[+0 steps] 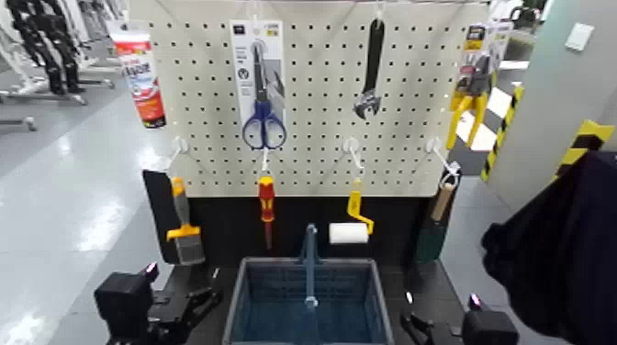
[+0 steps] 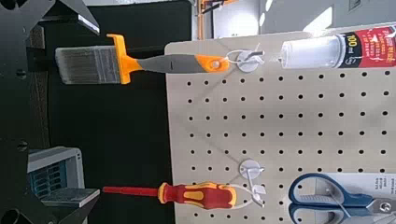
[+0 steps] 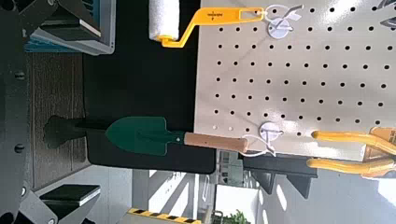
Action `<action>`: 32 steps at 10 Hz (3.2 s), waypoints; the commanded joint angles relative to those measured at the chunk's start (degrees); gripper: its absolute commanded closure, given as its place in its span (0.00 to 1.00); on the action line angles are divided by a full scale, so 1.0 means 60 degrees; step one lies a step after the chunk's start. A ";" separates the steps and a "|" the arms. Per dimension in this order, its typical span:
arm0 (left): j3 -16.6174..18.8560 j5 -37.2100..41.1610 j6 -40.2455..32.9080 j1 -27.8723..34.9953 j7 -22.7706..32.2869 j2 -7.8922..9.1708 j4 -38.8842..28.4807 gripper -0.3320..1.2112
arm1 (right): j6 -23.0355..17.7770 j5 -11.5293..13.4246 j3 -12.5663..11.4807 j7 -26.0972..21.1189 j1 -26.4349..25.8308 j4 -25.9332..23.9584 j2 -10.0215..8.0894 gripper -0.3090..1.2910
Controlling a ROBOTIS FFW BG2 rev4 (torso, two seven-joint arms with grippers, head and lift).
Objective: Put the yellow paint brush into the crate.
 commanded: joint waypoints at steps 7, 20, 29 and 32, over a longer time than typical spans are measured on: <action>0.1203 -0.0181 0.0440 -0.0173 -0.1918 -0.0439 0.0000 0.28 | 0.0032 -0.0002 0.0026 0.0011 0.0000 0.0058 0.0002 0.28; 0.2272 0.0098 0.1875 -0.3557 -0.6386 0.1451 0.3237 0.28 | -0.0070 -0.0134 0.0172 0.0055 -0.0176 0.0205 -0.0085 0.28; 0.0309 0.1299 0.1114 -0.6208 -0.7690 0.2506 0.6401 0.28 | -0.0041 -0.0222 0.0348 0.0113 -0.0293 0.0366 -0.0027 0.28; -0.0086 0.1504 0.1143 -0.6809 -0.8437 0.2506 0.7002 0.28 | -0.0012 -0.0237 0.0421 0.0113 -0.0381 0.0395 -0.0071 0.28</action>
